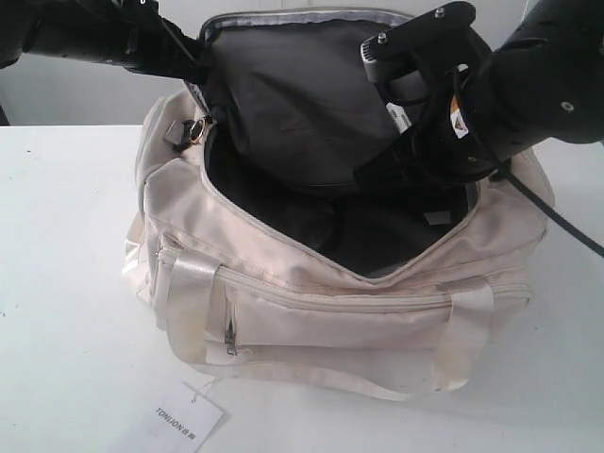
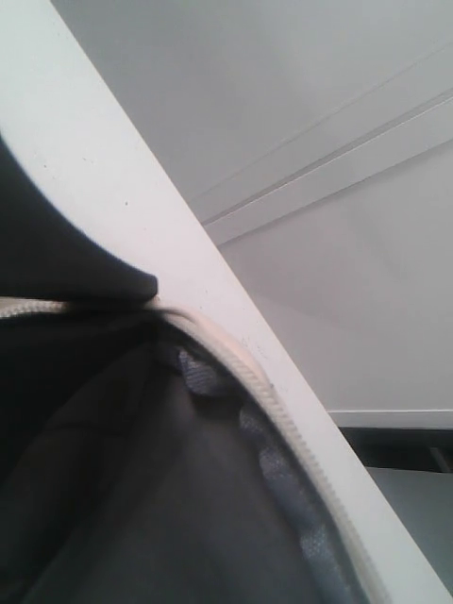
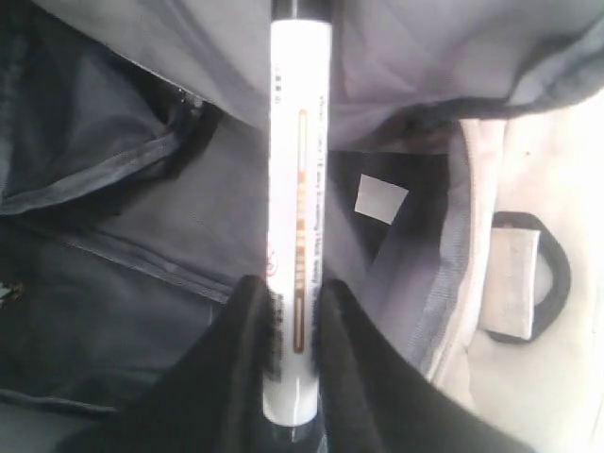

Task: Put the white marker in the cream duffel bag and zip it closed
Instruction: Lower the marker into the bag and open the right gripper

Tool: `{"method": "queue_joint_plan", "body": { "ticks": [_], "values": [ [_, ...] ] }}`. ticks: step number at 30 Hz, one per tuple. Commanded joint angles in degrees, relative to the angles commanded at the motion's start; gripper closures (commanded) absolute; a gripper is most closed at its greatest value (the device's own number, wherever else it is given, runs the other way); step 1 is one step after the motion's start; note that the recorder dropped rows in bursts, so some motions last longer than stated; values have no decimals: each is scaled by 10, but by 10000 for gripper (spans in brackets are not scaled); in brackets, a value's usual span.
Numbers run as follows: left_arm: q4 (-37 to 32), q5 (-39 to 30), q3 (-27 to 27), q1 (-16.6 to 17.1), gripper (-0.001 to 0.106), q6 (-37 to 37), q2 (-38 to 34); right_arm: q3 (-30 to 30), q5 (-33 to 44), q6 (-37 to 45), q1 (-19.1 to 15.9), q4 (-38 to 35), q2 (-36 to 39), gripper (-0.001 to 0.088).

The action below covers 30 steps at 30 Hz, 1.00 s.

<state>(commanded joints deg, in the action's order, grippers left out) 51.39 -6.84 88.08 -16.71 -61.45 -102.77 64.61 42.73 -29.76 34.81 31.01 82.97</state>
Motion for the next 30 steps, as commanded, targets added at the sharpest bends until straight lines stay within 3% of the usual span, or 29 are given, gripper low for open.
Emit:
{"method": "queue_joint_plan", "body": {
  "ticks": [21,24,30],
  "values": [
    [0,0,0,0,1053,0,0,0,41,-2,0,35,28,865],
    [0,0,0,0,1053,0,0,0,42,-2,0,35,28,818],
    [0,0,0,0,1053,0,0,0,43,-2,0,35,28,623]
  ]
}}
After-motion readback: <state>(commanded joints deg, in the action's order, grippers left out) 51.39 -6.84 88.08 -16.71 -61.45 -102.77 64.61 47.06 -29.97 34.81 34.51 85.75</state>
